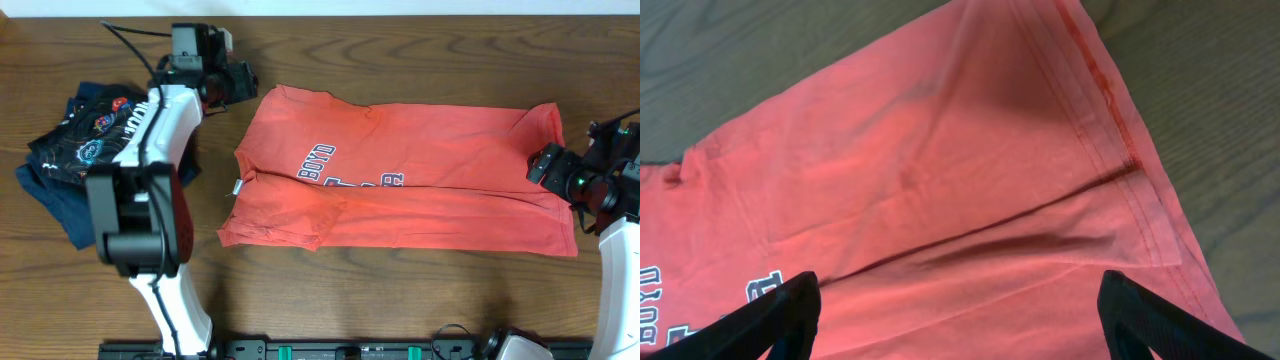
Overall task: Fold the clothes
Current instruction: 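Move the left gripper to the shirt's upper left shoulder corner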
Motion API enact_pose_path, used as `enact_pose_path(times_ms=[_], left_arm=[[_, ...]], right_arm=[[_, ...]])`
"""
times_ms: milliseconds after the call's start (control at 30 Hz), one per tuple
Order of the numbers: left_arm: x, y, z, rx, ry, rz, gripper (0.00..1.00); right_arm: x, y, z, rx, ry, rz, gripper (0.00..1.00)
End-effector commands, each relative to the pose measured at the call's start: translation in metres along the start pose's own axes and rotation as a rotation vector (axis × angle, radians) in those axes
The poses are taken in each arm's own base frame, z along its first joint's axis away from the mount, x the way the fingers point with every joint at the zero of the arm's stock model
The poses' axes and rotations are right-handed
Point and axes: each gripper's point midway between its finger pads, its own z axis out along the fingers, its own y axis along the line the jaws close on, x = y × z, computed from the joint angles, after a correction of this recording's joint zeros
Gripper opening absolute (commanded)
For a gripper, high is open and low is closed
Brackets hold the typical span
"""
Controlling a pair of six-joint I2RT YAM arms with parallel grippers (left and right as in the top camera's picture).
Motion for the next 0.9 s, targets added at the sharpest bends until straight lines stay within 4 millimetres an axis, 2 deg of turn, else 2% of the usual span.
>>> enact_pose_path(times_ms=[0,200,333,467,567,700,867], left_arm=[[0.004,-0.014,0.021,0.078,0.016,0.028,0.62],[0.007,-0.022,0.058,0.108,-0.018,0.071,0.62],[0.005,-0.032,0.071,0.131,-0.049,0.103,0.62],[0.008,-0.041,0.075,0.14,-0.051,0.119,0.6],[0.01,-0.044,0.076,0.137,-0.045,0.122,0.51],[0.011,-0.031,0.077,0.063,-0.048,0.115,0.49],[0.014,-0.03,0.078,0.053,-0.036,0.113,0.49]], right_arm=[[-0.003,0.005,-0.002,-0.012,-0.004,-0.028,0.87],[0.002,0.004,-0.002,-0.009,0.013,-0.024,0.88],[0.003,0.003,-0.002,-0.005,0.019,-0.023,0.88],[0.003,0.003,-0.002,-0.002,0.017,-0.024,0.87],[0.003,0.003,-0.002,-0.001,0.017,-0.023,0.85],[0.003,0.002,-0.002,0.002,0.017,-0.024,0.85],[0.003,-0.001,-0.002,0.02,0.015,-0.025,0.84]])
